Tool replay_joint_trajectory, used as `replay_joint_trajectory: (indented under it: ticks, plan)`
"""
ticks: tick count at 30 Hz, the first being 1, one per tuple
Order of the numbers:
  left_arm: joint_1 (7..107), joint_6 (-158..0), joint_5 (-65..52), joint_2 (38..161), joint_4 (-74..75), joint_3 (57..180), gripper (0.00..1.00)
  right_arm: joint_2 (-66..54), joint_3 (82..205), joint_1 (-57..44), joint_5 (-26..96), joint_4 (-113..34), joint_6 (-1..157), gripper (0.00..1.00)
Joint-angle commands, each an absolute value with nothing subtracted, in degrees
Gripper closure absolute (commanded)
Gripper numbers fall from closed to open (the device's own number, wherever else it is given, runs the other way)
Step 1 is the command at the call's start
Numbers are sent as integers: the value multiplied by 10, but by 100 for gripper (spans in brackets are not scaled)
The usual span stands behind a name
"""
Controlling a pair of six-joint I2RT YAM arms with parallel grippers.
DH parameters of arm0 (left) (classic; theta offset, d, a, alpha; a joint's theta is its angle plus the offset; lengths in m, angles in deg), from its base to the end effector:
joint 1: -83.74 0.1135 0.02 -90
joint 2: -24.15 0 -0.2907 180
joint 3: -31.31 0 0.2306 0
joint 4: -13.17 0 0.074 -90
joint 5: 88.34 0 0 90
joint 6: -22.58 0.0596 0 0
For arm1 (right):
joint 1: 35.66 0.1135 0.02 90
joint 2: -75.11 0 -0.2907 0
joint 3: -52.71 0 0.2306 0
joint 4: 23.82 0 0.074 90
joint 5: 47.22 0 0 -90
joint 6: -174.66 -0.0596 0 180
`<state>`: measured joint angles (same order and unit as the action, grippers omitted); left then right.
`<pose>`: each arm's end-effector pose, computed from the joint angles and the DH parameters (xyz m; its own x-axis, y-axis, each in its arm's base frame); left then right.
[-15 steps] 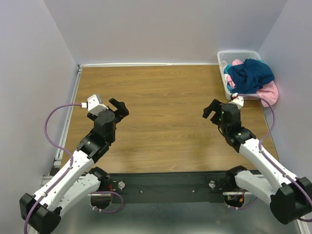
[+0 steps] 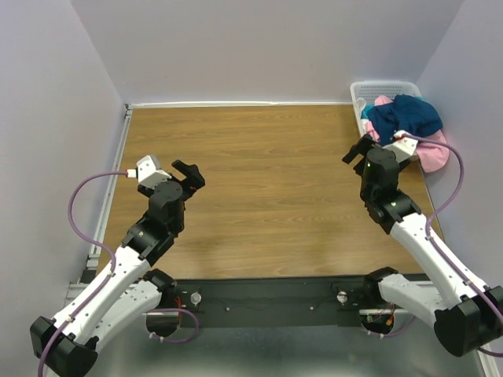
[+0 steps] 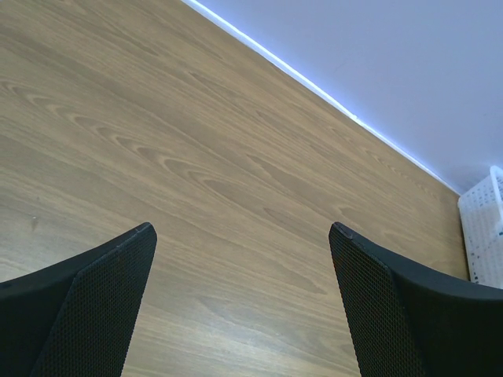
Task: Fold and stack the t-shirts
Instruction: Grab the tshirt from the pile
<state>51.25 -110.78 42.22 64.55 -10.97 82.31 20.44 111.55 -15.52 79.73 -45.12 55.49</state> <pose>0.1400 -0.0432 0.3164 -0.0577 -0.5817 -0.8114 -0.2266 0.7991 -0.5568 0.1983 0.0346 0.3316 -0.1127 0.3735 -0.9207 0.3654 0.8773 0.3112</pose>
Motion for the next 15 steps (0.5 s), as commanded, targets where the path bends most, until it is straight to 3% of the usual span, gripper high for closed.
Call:
replay_joint_trajectory:
  ticks: [1, 5, 9, 15]
  plan:
    - [513, -1121, 452, 641, -99, 812, 2, 151, 1186, -164, 893, -443, 605, 0]
    - [512, -1122, 454, 640, -101, 811, 2, 89, 1247, -235, 853, -449, 630, 0]
    - [512, -1129, 451, 632, -106, 809, 2, 16, 1299, -319, 736, -452, 631, 0]
    - [512, -1131, 453, 619, -108, 804, 1, -115, 1410, -354, 767, -455, 678, 0]
